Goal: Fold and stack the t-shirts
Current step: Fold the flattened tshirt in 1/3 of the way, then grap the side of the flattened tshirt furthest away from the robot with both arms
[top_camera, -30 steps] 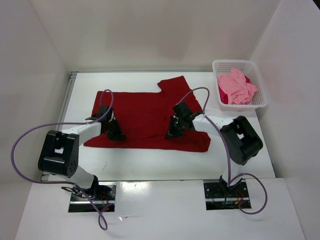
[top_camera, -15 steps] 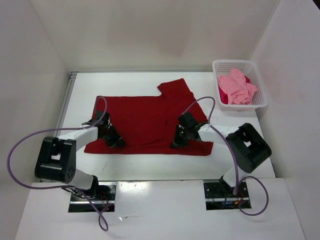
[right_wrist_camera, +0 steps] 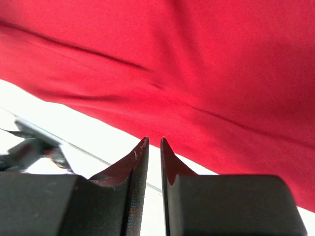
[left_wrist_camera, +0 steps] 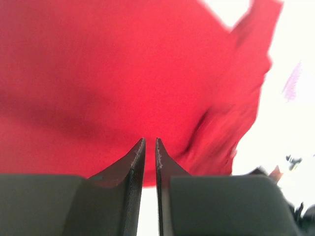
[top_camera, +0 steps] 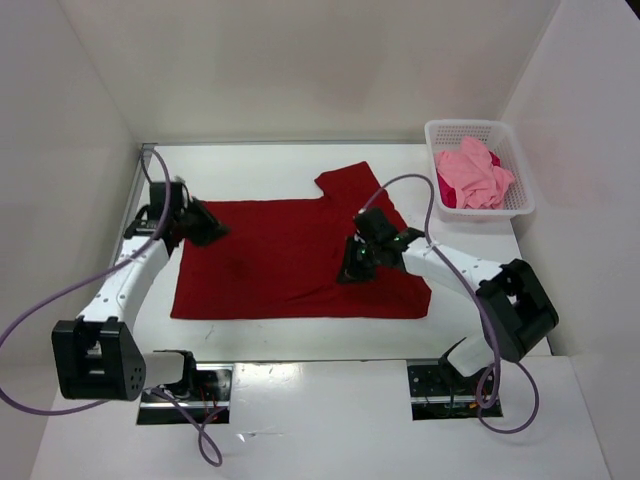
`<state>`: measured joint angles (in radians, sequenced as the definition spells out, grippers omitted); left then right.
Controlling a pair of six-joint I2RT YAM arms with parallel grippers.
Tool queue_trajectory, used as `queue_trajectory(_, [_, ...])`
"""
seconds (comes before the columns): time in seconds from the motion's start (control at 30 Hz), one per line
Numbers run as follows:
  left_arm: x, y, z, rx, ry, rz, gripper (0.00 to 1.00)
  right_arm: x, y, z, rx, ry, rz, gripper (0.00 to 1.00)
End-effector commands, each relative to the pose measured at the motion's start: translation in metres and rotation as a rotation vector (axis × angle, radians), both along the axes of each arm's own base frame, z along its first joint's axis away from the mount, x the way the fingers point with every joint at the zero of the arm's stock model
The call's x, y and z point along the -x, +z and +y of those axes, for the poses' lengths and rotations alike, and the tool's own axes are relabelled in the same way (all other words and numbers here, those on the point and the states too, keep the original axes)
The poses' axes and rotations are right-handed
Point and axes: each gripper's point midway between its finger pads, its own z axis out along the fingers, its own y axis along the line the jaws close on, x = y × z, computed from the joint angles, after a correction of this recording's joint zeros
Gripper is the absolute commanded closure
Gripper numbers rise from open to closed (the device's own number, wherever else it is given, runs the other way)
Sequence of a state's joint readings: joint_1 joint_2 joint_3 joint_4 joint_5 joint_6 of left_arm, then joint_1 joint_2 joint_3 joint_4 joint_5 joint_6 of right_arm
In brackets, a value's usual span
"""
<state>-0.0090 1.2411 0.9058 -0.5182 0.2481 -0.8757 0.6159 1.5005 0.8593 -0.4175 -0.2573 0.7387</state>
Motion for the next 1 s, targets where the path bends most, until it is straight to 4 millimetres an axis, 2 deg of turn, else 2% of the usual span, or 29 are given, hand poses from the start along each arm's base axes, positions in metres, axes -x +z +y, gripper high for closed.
queue_trajectory(0.0, [-0.082, 0.049, 0.029, -0.085, 0.037, -0.301, 0.8, -0.033, 0.049, 0.009, -0.049, 0.039, -0.155, 0.81])
queue_trajectory(0.03, [-0.096, 0.049, 0.035, -0.104, 0.047, -0.313, 0.8, -0.043, 0.058, 0.011, -0.059, 0.036, -0.18, 0.87])
queue_trajectory(0.07, [-0.124, 0.044, 0.043, -0.15, 0.04, -0.309, 0.79, -0.047, 0.058, 0.016, -0.068, 0.05, -0.185, 0.9])
queue_trajectory(0.1, [-0.139, 0.039, 0.057, -0.199, 0.071, -0.298, 0.77, -0.054, 0.066, 0.02, -0.073, 0.064, -0.211, 0.92])
queue_trajectory(0.13, [-0.153, 0.013, 0.069, -0.22, 0.079, -0.241, 0.74, -0.06, 0.069, 0.024, -0.08, 0.064, -0.223, 0.93])
queue_trajectory(0.17, [-0.162, 0.006, 0.077, -0.239, 0.086, -0.223, 0.71, -0.065, 0.066, 0.025, -0.067, 0.068, -0.228, 0.95])
queue_trajectory(0.2, [-0.177, 0.015, 0.087, -0.26, 0.096, -0.249, 0.63, -0.07, 0.067, 0.025, -0.055, 0.072, -0.246, 0.95])
queue_trajectory(0.23, [-0.185, -0.005, 0.102, -0.279, 0.129, -0.205, 0.6, -0.075, 0.077, 0.028, -0.065, 0.071, -0.262, 0.95])
queue_trajectory(0.3, [-0.195, -0.012, 0.114, -0.316, 0.136, -0.195, 0.53, -0.084, 0.074, 0.026, -0.049, 0.062, -0.266, 0.95])
queue_trajectory(0.33, [-0.204, -0.02, 0.127, -0.334, 0.164, -0.182, 0.52, -0.083, 0.074, 0.027, -0.054, 0.075, -0.267, 0.95])
queue_trajectory(0.4, [-0.213, -0.025, 0.14, -0.356, 0.184, -0.174, 0.52, -0.087, 0.077, 0.027, -0.072, 0.071, -0.279, 0.95])
queue_trajectory(0.43, [-0.218, -0.035, 0.149, -0.363, 0.184, -0.148, 0.52, -0.089, 0.079, 0.028, -0.087, 0.071, -0.281, 0.93])
queue_trajectory(0.47, [-0.221, -0.039, 0.156, -0.37, 0.197, -0.136, 0.52, -0.087, 0.072, 0.026, -0.077, 0.072, -0.264, 0.93])
queue_trajectory(0.5, [-0.223, -0.052, 0.164, -0.378, 0.197, -0.113, 0.52, -0.086, 0.072, 0.027, -0.085, 0.078, -0.26, 0.92])
queue_trajectory(0.6, [-0.23, -0.063, 0.169, -0.407, 0.173, -0.085, 0.5, -0.082, 0.065, 0.026, -0.081, 0.071, -0.243, 0.91])
queue_trajectory(0.7, [-0.228, -0.08, 0.172, -0.427, 0.151, -0.051, 0.5, -0.081, 0.059, 0.022, -0.083, 0.068, -0.23, 0.9])
queue_trajectory(0.77, [-0.225, -0.082, 0.177, -0.458, 0.16, -0.034, 0.5, -0.083, 0.055, 0.02, -0.077, 0.059, -0.221, 0.9])
queue_trajectory(0.83, [-0.225, -0.094, 0.178, -0.466, 0.144, -0.02, 0.5, -0.085, 0.058, 0.021, -0.081, 0.059, -0.229, 0.9])
queue_trajectory(0.93, [-0.225, -0.098, 0.174, -0.449, 0.131, -0.016, 0.5, -0.086, 0.059, 0.023, -0.088, 0.064, -0.225, 0.9])
queue_trajectory(0.97, [-0.224, -0.104, 0.175, -0.454, 0.12, -0.006, 0.53, -0.088, 0.06, 0.024, -0.092, 0.064, -0.233, 0.9])
